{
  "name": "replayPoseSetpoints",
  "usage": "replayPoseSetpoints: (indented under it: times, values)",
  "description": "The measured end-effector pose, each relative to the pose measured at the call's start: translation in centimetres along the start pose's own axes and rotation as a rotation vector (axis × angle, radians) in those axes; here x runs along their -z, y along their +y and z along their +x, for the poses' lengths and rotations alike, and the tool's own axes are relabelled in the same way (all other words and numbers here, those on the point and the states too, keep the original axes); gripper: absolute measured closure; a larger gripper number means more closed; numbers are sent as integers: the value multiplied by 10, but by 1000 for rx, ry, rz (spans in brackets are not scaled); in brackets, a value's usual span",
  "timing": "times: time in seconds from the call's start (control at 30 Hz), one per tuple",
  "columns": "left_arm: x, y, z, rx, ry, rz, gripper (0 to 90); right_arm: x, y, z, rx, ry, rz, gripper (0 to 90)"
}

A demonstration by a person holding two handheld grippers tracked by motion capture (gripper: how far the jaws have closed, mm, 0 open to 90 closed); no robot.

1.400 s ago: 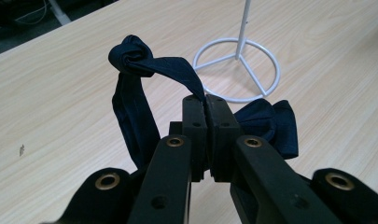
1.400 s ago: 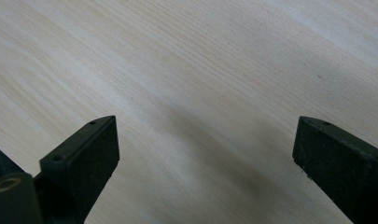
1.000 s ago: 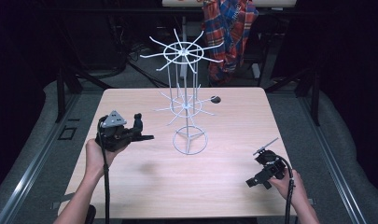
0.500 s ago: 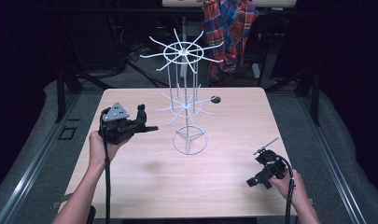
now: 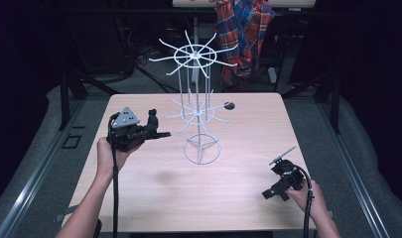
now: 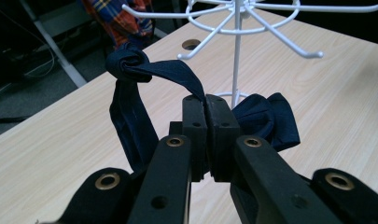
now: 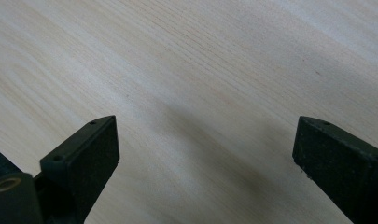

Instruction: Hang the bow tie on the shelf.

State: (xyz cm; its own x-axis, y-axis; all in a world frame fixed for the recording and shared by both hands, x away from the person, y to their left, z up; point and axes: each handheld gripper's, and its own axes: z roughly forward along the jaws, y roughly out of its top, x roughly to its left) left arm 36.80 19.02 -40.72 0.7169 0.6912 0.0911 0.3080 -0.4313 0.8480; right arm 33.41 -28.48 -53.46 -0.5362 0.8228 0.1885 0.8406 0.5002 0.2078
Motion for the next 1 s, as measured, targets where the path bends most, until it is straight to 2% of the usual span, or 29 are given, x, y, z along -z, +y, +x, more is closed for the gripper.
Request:
replayPoseSetpoints:
  times: [0.03,0.07,0.1,0.23,0.53,0.6,0.83,1.0]
  values:
    - [0,1,0,-8,-2,-2,876,0,0,0,-1,-1,-4,68]
    - [-1,1,-1,-12,-3,-4,876,-2,-1,3,-35,4,-33,68]
    - [-1,1,-1,-12,-3,-4,876,0,0,0,-3,-7,4,68]
    - [-6,3,-3,-39,-11,-9,876,-1,1,0,16,-5,27,68]
    - [-12,6,-5,-54,-14,-7,876,0,1,0,14,-7,22,68]
    - [-15,8,-6,-63,-18,-6,876,-2,0,1,-13,11,-6,68]
    - [-20,10,-7,-66,-26,-6,876,-1,0,1,-6,1,24,68]
    - [-23,12,-7,-73,-33,-3,876,-1,0,0,-6,1,23,69]
